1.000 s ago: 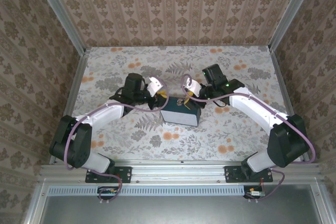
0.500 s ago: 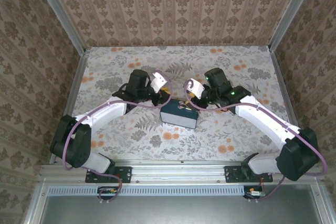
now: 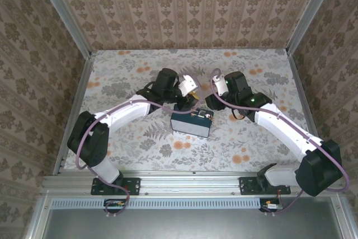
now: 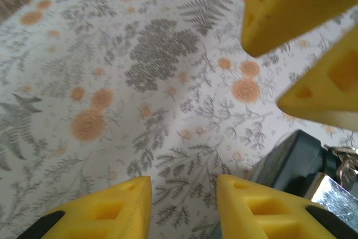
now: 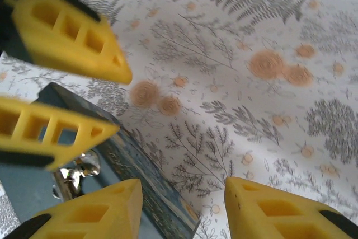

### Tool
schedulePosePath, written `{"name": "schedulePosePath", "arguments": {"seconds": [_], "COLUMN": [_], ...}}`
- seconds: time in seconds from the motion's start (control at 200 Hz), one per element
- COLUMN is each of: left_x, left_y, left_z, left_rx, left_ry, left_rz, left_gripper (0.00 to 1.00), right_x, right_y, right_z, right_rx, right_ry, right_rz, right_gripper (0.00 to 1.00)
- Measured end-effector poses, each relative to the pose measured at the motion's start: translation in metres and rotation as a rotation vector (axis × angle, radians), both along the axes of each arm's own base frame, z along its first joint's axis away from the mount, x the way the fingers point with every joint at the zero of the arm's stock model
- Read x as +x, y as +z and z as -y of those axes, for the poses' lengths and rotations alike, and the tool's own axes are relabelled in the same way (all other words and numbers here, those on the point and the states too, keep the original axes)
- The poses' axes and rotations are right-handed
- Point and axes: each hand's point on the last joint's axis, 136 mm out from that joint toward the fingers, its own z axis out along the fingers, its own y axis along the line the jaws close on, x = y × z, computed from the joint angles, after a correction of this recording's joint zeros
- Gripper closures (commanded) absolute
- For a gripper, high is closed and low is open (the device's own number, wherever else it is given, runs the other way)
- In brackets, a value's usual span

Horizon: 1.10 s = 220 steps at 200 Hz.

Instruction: Unlock the padlock with the key

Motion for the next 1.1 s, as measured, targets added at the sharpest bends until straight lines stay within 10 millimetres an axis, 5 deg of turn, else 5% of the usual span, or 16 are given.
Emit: {"name": "schedulePosePath", "arguments": {"seconds": [0.28,0.59,1.1], "left_x": [-0.031,-0.056,0.000], "left_y": [-0.005,-0.023,0.016], "left_z": [-0.002,-0.014,-0.066], "left_rx": [0.052,0.112,-0.018], "left_ry": [-0.082,-0.136,0.151], "left_rz": [0.051,0.052,0.044], "left_gripper": [0.64,0.64,0.63], "right_x": [0.001,-0.006,-0.052], "right_y": [-0.005,-0.005,-0.025], "right_z": [0.024,0.014,-0.035], "right_rx": [-0.004,0.031,0.041], "right_ry": [-0.103,-0.046,0.292], "right_rz": [-0.013,-0.040,-0.044], "right_gripper": [0.56,0.55,0.46]}}
